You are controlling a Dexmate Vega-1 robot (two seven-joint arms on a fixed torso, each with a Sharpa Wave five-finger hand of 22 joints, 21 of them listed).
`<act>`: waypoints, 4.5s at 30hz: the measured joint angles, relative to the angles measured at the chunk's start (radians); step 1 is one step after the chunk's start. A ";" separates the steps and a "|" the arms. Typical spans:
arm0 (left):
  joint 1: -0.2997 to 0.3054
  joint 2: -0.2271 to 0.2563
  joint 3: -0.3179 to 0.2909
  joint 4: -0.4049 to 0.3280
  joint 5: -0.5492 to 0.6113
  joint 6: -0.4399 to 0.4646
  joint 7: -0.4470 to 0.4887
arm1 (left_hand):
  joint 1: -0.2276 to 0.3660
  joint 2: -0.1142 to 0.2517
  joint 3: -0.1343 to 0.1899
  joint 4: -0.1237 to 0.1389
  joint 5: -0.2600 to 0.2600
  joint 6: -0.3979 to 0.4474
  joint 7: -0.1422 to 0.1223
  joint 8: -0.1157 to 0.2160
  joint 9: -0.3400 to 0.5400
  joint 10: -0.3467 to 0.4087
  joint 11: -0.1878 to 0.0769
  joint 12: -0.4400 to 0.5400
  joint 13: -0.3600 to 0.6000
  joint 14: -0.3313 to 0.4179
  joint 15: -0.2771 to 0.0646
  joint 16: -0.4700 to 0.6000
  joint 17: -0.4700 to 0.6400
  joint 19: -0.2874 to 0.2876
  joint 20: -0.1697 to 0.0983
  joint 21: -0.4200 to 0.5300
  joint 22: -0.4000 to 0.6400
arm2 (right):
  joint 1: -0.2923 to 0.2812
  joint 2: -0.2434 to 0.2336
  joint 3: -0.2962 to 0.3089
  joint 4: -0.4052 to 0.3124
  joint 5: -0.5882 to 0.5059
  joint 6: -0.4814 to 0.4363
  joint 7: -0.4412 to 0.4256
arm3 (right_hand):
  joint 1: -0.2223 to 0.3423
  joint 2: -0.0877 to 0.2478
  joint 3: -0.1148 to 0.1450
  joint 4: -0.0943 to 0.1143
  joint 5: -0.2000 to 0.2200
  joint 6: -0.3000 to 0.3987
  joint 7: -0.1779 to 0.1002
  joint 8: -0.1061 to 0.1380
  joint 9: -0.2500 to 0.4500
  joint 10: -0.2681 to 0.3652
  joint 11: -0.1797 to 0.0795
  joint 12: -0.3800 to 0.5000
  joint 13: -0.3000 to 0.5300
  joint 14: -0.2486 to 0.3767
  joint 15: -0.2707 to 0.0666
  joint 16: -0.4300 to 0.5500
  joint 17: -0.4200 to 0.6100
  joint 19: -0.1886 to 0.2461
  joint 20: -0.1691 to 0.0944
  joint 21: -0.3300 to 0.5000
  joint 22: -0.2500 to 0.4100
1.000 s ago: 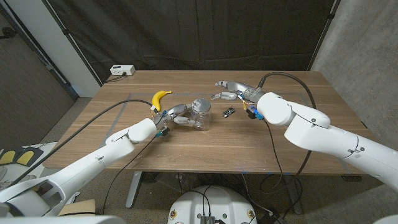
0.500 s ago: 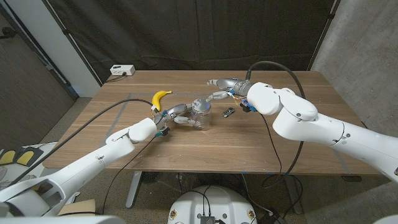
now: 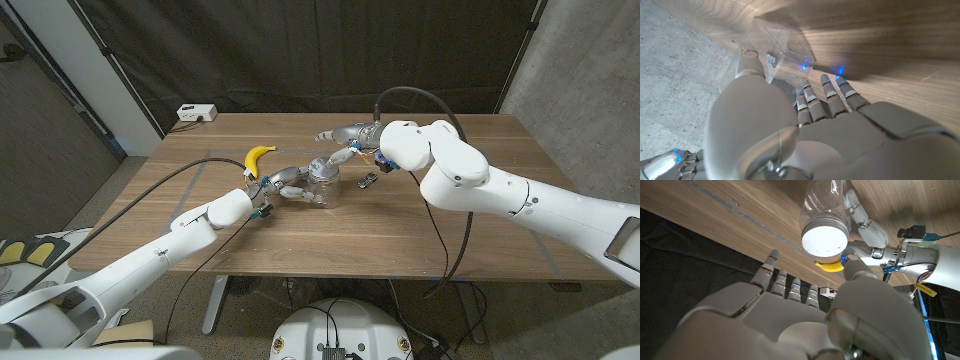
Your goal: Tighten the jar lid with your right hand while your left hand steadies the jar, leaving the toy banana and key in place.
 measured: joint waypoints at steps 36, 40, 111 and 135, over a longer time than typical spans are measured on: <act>0.000 0.017 0.011 -0.050 0.078 0.070 0.036 | -0.008 0.007 0.001 0.000 0.002 0.000 0.000 -0.007 0.000 0.016 0.001 -0.010 0.005 0.000 0.000 -0.008 -0.005 -0.003 -0.002 0.000 0.001 | 0.099 0.256 0.004 0.291 -0.261 0.295 0.392 | 0.095 -0.016 0.012 0.007 0.000 -0.063 -0.030 0.000 0.005 -0.070 -0.002 0.000 0.000 -0.044 -0.002 0.000 0.000 -0.007 -0.007 -0.005 0.000; 0.005 0.020 0.011 -0.059 0.079 0.074 0.038 | -0.008 0.008 0.001 0.000 0.002 0.000 0.000 -0.011 0.000 0.018 0.003 -0.010 0.005 0.000 0.000 -0.008 -0.005 -0.005 -0.004 0.000 0.001 | 0.107 0.271 0.008 0.321 -0.271 0.349 0.449 | 0.098 -0.019 0.012 0.007 0.000 -0.063 -0.030 0.000 0.005 -0.070 -0.002 0.005 0.000 -0.044 -0.002 0.000 0.000 -0.007 -0.007 -0.005 0.000; -0.015 0.010 0.020 -0.041 0.066 0.087 0.027 | -0.025 0.025 0.001 0.001 0.000 0.057 -0.011 -0.038 0.000 0.059 -0.020 -0.024 0.010 0.000 0.000 -0.015 -0.004 -0.015 -0.011 -0.006 0.000 | -0.031 0.292 0.053 0.330 -0.025 -0.137 0.187 | 0.205 0.064 -0.260 0.133 0.000 0.327 0.214 0.073 0.015 0.323 0.134 0.093 0.002 0.381 -0.035 0.070 0.036 0.489 0.030 0.022 -0.006; 0.005 0.024 0.010 -0.081 0.068 0.113 0.036 | -0.013 0.047 0.002 0.005 -0.001 0.178 -0.050 -0.050 0.001 0.085 -0.046 -0.030 0.012 -0.011 0.000 -0.023 -0.004 -0.023 -0.009 -0.013 -0.001 | 0.082 0.277 -0.052 0.299 0.485 -0.559 -0.179 | -0.173 0.076 -0.281 0.288 0.000 0.242 0.323 0.004 0.042 0.254 0.230 0.038 0.001 0.344 0.118 -0.008 0.023 0.482 0.082 -0.031 -0.005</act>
